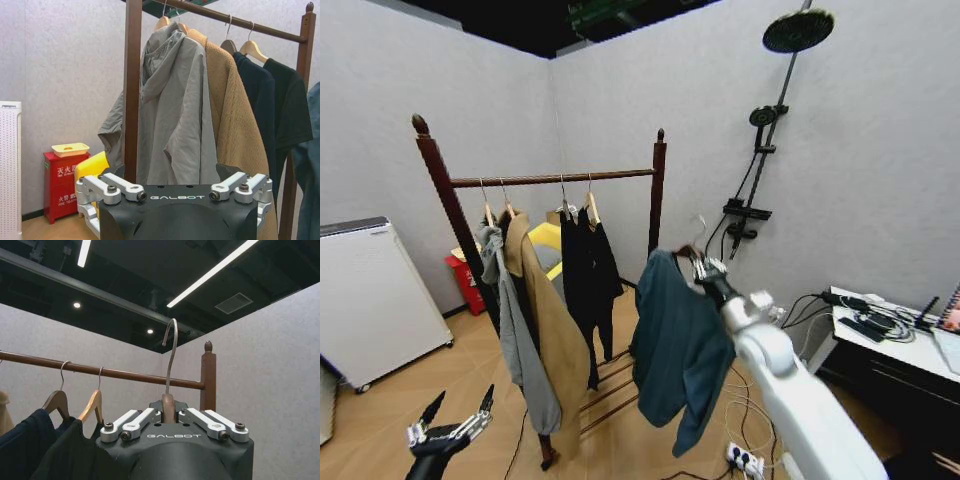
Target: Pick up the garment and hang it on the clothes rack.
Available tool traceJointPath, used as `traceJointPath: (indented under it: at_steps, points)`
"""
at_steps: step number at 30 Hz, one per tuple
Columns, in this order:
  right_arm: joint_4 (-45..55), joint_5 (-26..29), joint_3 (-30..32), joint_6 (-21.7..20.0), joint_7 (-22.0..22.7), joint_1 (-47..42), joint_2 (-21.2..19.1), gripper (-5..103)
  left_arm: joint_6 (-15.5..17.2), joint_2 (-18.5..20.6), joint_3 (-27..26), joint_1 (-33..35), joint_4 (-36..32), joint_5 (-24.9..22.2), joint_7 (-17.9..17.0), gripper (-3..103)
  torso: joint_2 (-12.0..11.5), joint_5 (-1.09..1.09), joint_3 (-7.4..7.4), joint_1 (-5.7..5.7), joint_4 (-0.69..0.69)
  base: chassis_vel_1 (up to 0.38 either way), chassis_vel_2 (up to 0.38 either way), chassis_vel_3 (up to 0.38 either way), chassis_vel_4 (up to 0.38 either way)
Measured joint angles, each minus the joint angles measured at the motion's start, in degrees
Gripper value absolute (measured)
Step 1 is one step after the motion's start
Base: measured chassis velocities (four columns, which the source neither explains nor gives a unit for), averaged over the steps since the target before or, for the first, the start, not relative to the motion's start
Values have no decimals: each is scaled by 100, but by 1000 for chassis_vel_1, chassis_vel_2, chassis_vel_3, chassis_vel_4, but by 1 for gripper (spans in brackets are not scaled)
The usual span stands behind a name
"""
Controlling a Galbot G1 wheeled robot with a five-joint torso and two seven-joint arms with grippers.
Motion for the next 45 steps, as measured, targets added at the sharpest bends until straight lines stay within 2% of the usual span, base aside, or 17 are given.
traceJointPath:
  at_steps: [5, 7, 8, 9, 14, 23, 31, 45]
  points:
    - [-742, 14, -481, -30, 10, 805, 291, 9, 0, 0, 0, 0, -1, 0, 2, 100, 0, 2, 0, 0, -2, 0, 0, 0, 0]
    - [-1504, -94, -790, 23, 10, 1541, 750, 9, 0, 0, 1, 0, 0, 0, 4, 100, -1, 2, 1, 1, -1, 0, 0, 0, 0]
    - [-1504, -94, -790, 23, 10, 1541, 750, 9, 0, 0, 1, 0, 0, 0, 4, 100, -1, 2, 1, 1, -1, 0, 0, 0, 0]
    - [-1813, -148, -903, 71, 8, 1832, 929, 9, 0, 0, 1, 0, 0, 0, 2, 100, -1, 0, 1, 1, 4, 0, 0, 0, 0]
    - [-2801, -327, -1183, 273, -8, 2590, 1389, 9, 0, 0, 1, -1, -1, 0, 3, 100, -1, 0, 1, 1, 0, 0, 0, 0, 0]
    - [-3543, -327, -1380, 401, 48, 3088, 1639, 9, 0, 0, 0, 0, 0, 0, 2, 100, 0, 1, 0, 1, -1, 0, 0, 0, 0]
    - [-3775, -338, -1403, 378, -16, 3209, 1788, 9, 0, 0, 0, 0, 0, 0, 2, 100, 0, 1, 0, -1, -1, 0, 0, 0, 0]
    - [-3713, -271, -1526, 395, -51, 3259, 1731, 9, 0, 0, 0, 0, 0, 0, 2, 100, 0, 2, -1, 1, -2, -88, 83, 93, -92]
